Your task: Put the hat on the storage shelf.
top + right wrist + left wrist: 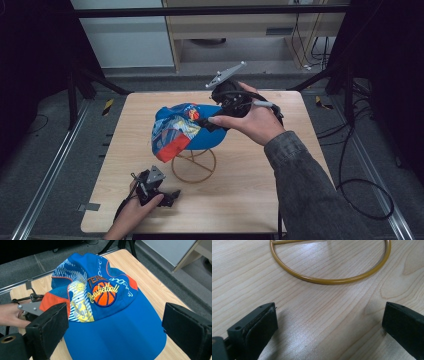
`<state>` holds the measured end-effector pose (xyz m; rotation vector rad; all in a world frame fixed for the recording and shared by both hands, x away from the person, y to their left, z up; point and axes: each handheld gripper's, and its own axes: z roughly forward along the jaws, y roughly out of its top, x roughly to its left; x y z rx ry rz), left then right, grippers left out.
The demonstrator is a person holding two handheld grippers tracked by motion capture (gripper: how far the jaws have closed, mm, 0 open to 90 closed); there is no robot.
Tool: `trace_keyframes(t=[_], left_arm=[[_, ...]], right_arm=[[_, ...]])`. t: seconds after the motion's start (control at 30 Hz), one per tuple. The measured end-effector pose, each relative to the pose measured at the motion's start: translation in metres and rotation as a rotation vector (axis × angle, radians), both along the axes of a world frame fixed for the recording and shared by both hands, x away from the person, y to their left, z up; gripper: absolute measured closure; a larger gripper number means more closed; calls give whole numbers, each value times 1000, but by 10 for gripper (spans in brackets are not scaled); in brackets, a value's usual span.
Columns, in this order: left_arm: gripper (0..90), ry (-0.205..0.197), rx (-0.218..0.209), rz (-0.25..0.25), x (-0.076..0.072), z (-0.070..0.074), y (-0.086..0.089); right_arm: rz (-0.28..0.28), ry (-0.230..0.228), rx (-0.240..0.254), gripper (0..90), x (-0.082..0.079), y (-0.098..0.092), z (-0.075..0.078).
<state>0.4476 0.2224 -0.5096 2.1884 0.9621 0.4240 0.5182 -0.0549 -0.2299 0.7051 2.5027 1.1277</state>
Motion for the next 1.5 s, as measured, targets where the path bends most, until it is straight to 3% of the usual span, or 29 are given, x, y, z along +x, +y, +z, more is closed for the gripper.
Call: trace_keyframes(t=[0.77,1.1,1.27,1.5], left_arm=[[0,0,0,0,0,0,0],[0,0,1,0,0,0,0],[0,1,1,-2,0,0,0],[0,-1,1,-1,0,0,0]], right_arm=[[-18,-41,34,55,-22,-36,-8],[-37,-52,68,61,-36,-59,-19],[-59,-42,74,63,-41,-72,-29],[-119,-62,67,62,-44,-90,-41]])
